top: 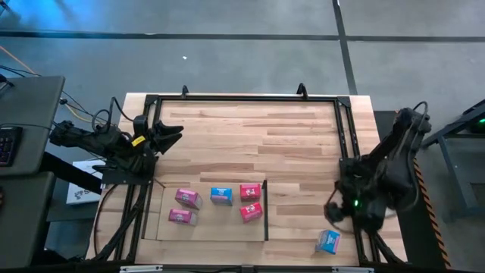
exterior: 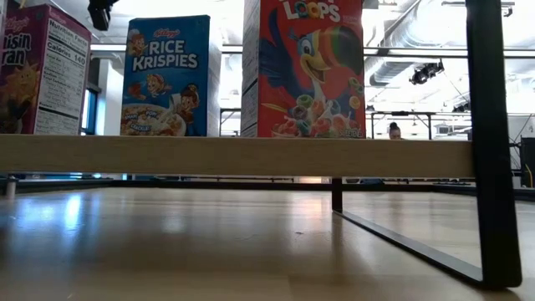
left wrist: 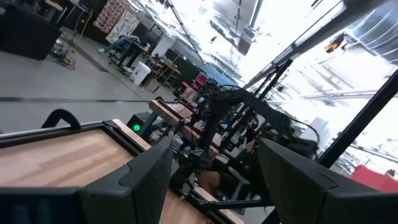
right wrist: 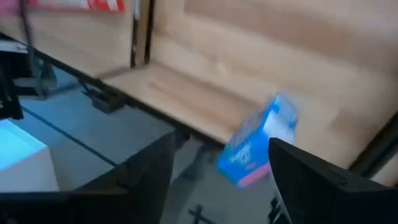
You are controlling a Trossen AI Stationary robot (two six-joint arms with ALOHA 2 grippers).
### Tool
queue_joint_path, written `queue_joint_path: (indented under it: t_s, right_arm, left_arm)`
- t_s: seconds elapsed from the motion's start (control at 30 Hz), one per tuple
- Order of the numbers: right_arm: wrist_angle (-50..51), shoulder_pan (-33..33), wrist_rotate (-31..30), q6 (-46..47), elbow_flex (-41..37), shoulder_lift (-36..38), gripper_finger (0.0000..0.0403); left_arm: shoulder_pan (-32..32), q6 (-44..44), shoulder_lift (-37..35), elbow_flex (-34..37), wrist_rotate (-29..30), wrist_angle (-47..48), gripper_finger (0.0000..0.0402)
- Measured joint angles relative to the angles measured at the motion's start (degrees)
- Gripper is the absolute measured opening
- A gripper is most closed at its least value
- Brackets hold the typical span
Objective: Stack cereal on shelf
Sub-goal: Put the blue cereal box on the shelf
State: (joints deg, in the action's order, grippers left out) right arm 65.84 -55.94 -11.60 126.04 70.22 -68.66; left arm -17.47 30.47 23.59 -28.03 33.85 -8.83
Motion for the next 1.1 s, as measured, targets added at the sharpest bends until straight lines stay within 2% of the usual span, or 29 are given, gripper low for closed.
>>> queue_joint_path:
  t_s: [0.1, 0.23, 0.3, 0.53, 1.1]
  right_arm:
    - [-3.8, -2.8, 3.3, 4.8, 0.0, -4.5, 0.0249]
    - [-7.3, -4.4, 13.2, 8.0, 0.0, -10.2, 0.0249]
    - [-8.4, -4.2, 16.0, 9.1, 0.0, -12.6, 0.0249]
    - [-12.3, -1.3, 12.2, 9.0, 0.0, -16.4, 0.0249]
    - [-7.1, 0.5, 17.7, 9.6, 0.0, -16.5, 0.0249]
  left_arm:
    - [0.0, -1.5, 0.0, 0.0, 0.1, 0.0, 0.0229]
    - [0.0, -2.5, 0.0, 0.0, 0.1, 0.0, 0.0229]
    - [0.0, -2.6, 0.0, 0.0, 0.1, 0.0, 0.0229]
    - [0.0, -2.5, 0.0, 0.0, -1.6, -0.1, 0.0229]
    - [0.0, -0.5, 0.0, 0.0, -2.2, -0.4, 0.0229]
